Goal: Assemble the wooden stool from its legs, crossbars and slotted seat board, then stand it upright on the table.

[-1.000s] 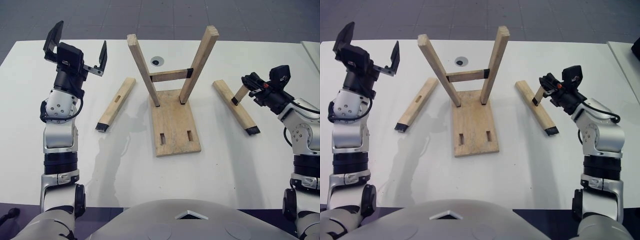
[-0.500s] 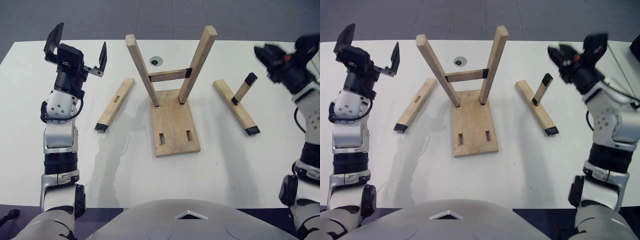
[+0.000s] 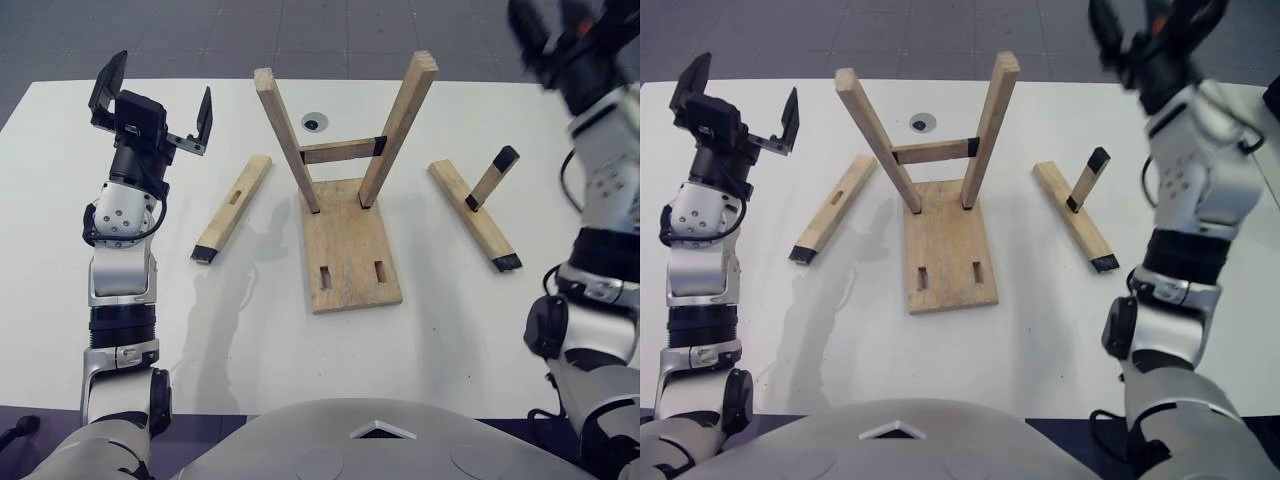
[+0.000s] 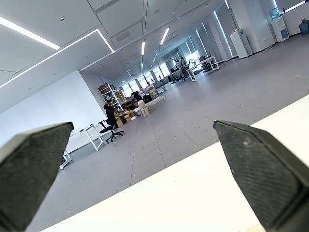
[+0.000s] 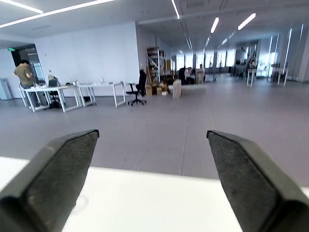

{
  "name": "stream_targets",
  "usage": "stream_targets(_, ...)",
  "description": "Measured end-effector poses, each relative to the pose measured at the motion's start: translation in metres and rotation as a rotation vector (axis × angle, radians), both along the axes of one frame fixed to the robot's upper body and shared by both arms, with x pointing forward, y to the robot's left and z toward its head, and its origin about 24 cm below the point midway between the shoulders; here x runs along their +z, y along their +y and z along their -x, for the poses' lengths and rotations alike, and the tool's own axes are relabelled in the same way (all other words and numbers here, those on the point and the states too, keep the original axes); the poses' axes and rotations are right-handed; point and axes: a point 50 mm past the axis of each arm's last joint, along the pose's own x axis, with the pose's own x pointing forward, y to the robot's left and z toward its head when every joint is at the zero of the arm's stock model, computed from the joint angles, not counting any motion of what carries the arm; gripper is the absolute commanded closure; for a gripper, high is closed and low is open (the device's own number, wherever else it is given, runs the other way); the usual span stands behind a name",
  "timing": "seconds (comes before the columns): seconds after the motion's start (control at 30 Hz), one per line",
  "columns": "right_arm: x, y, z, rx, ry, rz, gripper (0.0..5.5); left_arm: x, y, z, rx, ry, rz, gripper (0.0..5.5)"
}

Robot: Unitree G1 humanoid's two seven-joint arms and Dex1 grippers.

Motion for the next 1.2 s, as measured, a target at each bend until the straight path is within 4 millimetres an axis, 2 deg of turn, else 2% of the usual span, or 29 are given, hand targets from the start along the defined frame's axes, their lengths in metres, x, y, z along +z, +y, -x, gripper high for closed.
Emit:
stream_targets(0.03,-0.015,-0.001,0.002,-0.003,0.005,0.0,0.55,0.0,0.001,0.0,0.004,0.001,0.002,0.1)
stream_targets(0.07,-0.019,-0.005,0.001,-0.016,0.005,0.028,0.39,-0.001,0.0,0.0,0.002,0.001,0.003,0.1)
stream_targets(0.13,-0.022,-0.012,0.0,-0.036,-0.006,0.06,0.11,-0.002,-0.001,0.0,0.001,0.005,0.007,0.1)
stream_targets(0.2,-0.021,-0.013,0.0,-0.037,-0.011,0.054,0.11,-0.004,0.0,-0.001,0.003,0.013,0.009,0.1)
stream_targets(0.4,-0.007,-0.007,0.003,-0.04,0.013,-0.005,0.11,-0.005,0.0,-0.001,0.006,0.017,0.012,0.1)
stream_targets(0.5,0.011,-0.004,0.009,-0.026,-0.022,-0.036,0.11,-0.006,0.0,-0.001,0.008,0.017,0.013,0.1)
stream_targets(0.67,0.041,-0.027,0.021,-0.096,-0.105,-0.065,0.11,-0.012,-0.001,0.004,0.01,0.032,0.022,0.1)
stream_targets(0.77,0.045,-0.038,0.037,-0.112,-0.115,-0.043,0.11,-0.012,-0.002,0.005,0.008,0.031,0.024,0.1)
stream_targets(0.83,0.034,-0.047,0.053,-0.122,-0.072,-0.018,0.11,-0.012,-0.002,0.005,0.007,0.029,0.024,0.1)
stream_targets(0.93,0.005,-0.068,0.081,-0.175,0.046,0.002,0.11,-0.012,-0.001,0.005,0.01,0.032,0.024,0.1)
stream_targets(1.0,-0.006,-0.073,0.098,-0.169,0.086,0.008,0.11,-0.012,-0.001,0.005,0.01,0.032,0.024,0.1)
stream_targets(1.1,-0.029,-0.069,0.118,-0.102,0.171,0.012,0.11,-0.012,-0.001,0.005,0.012,0.032,0.023,0.1)
stream_targets(1.2,-0.058,-0.056,0.131,-0.024,0.276,0.044,0.11,-0.012,-0.001,0.005,0.012,0.034,0.022,0.1)
